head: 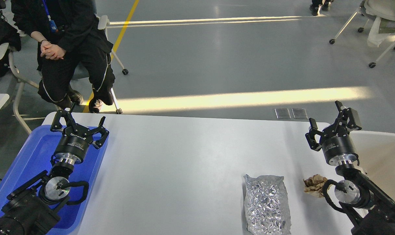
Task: Tidy desktop
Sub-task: 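Raise the right gripper and rotate it sideways above the table, then lower the right gripper beside the silver foil bag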
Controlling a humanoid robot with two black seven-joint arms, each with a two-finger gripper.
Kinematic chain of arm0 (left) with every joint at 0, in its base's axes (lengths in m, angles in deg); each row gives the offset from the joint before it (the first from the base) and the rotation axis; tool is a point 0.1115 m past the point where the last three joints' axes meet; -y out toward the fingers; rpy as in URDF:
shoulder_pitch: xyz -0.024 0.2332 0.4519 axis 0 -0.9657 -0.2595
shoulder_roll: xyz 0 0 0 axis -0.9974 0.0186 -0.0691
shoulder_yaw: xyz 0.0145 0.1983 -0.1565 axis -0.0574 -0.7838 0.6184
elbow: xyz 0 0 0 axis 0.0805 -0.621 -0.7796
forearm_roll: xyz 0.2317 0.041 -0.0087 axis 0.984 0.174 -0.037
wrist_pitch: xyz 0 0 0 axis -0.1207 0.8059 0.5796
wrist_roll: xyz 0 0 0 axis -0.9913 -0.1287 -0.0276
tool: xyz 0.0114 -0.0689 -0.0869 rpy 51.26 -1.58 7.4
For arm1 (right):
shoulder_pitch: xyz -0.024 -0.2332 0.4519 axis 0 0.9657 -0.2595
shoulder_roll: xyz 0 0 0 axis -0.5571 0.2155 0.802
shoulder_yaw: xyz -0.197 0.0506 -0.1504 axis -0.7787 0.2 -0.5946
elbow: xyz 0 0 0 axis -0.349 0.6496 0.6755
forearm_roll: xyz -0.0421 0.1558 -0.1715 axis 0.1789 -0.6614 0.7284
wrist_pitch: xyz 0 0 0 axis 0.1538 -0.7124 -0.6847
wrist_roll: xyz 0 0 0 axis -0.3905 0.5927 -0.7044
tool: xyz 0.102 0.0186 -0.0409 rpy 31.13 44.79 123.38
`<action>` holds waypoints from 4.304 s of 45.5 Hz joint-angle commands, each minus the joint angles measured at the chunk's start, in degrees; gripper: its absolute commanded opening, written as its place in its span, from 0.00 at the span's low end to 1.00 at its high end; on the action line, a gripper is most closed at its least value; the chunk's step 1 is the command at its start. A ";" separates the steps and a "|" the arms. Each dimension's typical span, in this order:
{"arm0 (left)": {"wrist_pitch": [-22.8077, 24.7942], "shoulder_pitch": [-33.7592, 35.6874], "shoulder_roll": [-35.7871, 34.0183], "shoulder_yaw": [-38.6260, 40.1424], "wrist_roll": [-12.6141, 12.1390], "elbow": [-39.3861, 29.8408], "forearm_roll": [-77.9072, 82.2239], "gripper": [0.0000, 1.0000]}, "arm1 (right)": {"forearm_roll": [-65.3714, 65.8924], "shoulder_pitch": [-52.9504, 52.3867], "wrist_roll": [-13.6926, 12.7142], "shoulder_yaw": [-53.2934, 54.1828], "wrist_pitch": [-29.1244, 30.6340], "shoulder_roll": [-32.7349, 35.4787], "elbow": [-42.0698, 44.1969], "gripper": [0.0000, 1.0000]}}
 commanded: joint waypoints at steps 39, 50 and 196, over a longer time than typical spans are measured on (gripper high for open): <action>0.00 0.00 0.00 0.00 0.00 0.00 0.07 1.00 | -0.59 0.09 0.24 -1.93 0.47 1.99 -0.23 1.00; 0.00 0.00 0.00 0.00 0.00 0.00 -0.01 1.00 | 0.12 1.06 0.42 -2.02 0.47 2.61 -0.76 1.00; 1.32 0.09 -0.09 -0.09 -0.09 0.00 -0.01 1.00 | 55.05 -12.74 -32.98 -63.45 -15.34 24.14 -27.92 0.39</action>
